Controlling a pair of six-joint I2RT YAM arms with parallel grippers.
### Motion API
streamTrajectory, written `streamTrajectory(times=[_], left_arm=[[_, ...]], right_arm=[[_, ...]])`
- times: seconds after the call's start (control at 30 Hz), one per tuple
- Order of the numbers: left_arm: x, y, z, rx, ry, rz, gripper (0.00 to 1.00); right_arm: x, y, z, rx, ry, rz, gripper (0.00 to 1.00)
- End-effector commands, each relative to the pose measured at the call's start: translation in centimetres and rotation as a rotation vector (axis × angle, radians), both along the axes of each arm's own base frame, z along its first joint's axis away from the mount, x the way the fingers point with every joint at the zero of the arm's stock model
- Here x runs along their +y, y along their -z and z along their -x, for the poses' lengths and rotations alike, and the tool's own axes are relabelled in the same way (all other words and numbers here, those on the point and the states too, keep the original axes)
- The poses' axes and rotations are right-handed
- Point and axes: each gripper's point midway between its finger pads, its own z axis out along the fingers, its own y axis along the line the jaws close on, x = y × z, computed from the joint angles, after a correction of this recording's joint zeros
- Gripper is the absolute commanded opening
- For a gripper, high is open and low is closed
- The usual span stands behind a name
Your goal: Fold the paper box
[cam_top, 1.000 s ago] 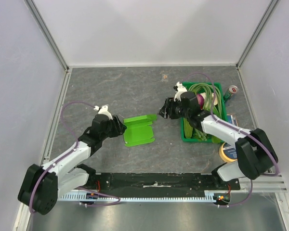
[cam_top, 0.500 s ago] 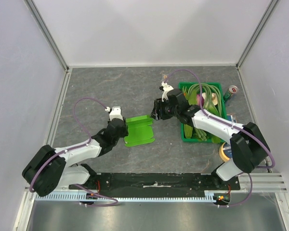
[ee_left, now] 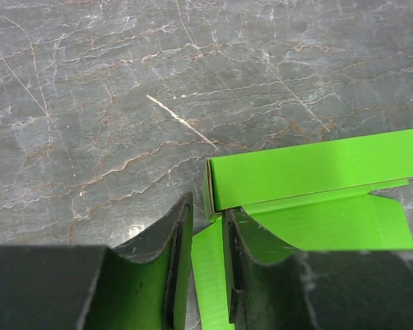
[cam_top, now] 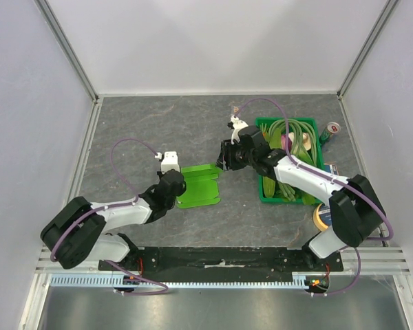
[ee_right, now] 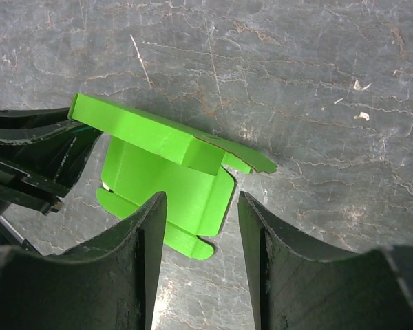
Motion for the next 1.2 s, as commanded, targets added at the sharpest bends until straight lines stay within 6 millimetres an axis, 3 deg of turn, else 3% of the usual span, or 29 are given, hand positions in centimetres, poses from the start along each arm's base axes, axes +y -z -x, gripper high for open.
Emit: streamTrajectory(times=[0.0, 0.33, 0.5, 0.83, 1.17], left_arm=[[-0.3, -1.3, -1.3, -0.067, -0.012, -0.031, 0.29], [-0.4, -0.8, -1.4, -0.063, -0.018, -0.059, 0.16], [-0.5, -0.7, -1.5, -0.065, -0.019, -0.07, 0.02], [-0.2, -0.8, -1.2, -0.076, -0.027, -0.061, 0.02], [-0.2, -0.9, -1.0, -0.079, -0.021, -0.055, 0.02]], right_arm=[[1.4, -2.3, -1.4, -0.046, -0.005, -0.047, 0.53], [2.8, -0.9, -1.4, 0.033, -0.024, -0.08, 0.56], [3.3, -0.5, -1.1, 0.045, -0.046, -0.079, 0.57], [3.3, -1.2, -0.9, 0.031, -0.079, -0.099, 0.69], [4.0, 0.1, -0.9, 0.1, -0.08, -0.175, 0.65]])
